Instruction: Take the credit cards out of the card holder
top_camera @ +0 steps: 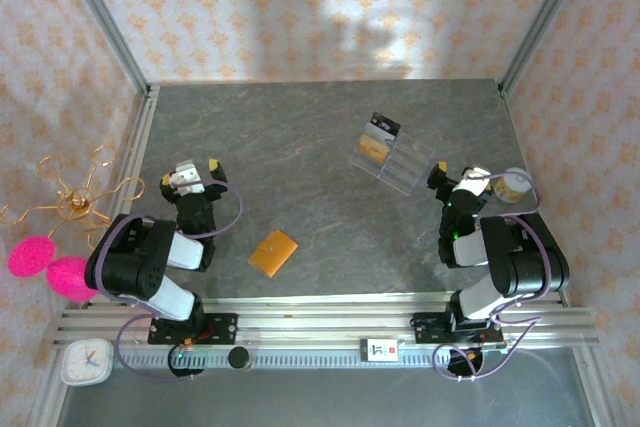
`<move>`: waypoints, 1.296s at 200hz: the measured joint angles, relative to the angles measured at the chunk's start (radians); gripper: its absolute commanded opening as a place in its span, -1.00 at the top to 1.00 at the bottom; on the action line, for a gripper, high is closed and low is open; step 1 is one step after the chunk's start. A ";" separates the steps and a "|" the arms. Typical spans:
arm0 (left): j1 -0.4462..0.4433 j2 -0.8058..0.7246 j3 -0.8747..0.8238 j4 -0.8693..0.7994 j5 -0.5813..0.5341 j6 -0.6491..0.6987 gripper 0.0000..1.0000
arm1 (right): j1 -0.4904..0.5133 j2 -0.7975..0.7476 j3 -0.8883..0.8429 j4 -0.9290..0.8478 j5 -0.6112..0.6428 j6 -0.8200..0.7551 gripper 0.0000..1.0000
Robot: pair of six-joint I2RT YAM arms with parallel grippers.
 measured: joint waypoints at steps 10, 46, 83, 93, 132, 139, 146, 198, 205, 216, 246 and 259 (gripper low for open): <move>0.000 0.000 0.000 0.000 0.000 0.000 -0.99 | 0.000 0.000 0.000 0.000 0.000 0.000 -0.99; 0.003 0.000 0.000 0.000 0.004 -0.001 -0.99 | 0.000 0.000 0.000 0.000 -0.001 0.000 -1.00; 0.007 0.000 0.000 0.000 0.004 -0.001 -0.99 | 0.000 0.000 0.000 -0.002 -0.018 0.000 -0.99; 0.007 -0.001 0.000 -0.002 0.003 -0.001 -0.99 | 0.000 -0.010 0.013 -0.039 -0.019 0.000 -0.99; 0.002 -0.132 0.012 -0.131 0.000 0.000 -0.99 | 0.000 -0.100 0.208 -0.333 0.013 0.029 -0.99; 0.000 -0.169 0.019 -0.161 -0.003 -0.001 -0.99 | 0.000 -0.125 0.235 -0.381 0.024 0.050 -0.99; -0.003 -0.208 0.029 -0.193 -0.007 -0.002 -0.99 | 0.000 -0.152 0.253 -0.422 0.036 0.074 -0.99; -0.007 -0.426 0.100 -0.383 -0.039 -0.152 -0.99 | -0.021 -0.315 0.332 -0.789 0.110 0.536 -1.00; -0.007 -0.441 0.109 -0.409 -0.044 -0.195 -0.99 | -0.029 -0.315 0.348 -0.820 0.084 0.566 -1.00; -0.007 -0.463 0.125 -0.451 -0.048 -0.274 -0.99 | -0.034 -0.315 0.361 -0.850 0.037 0.611 -1.00; -0.008 -0.527 0.142 -0.575 -0.053 -0.535 -0.99 | -0.031 -0.336 0.345 -0.903 -0.074 0.653 -1.00; 0.008 -0.560 0.141 -0.628 -0.042 -0.645 -0.99 | -0.031 -0.352 0.345 -0.938 -0.121 0.647 -0.96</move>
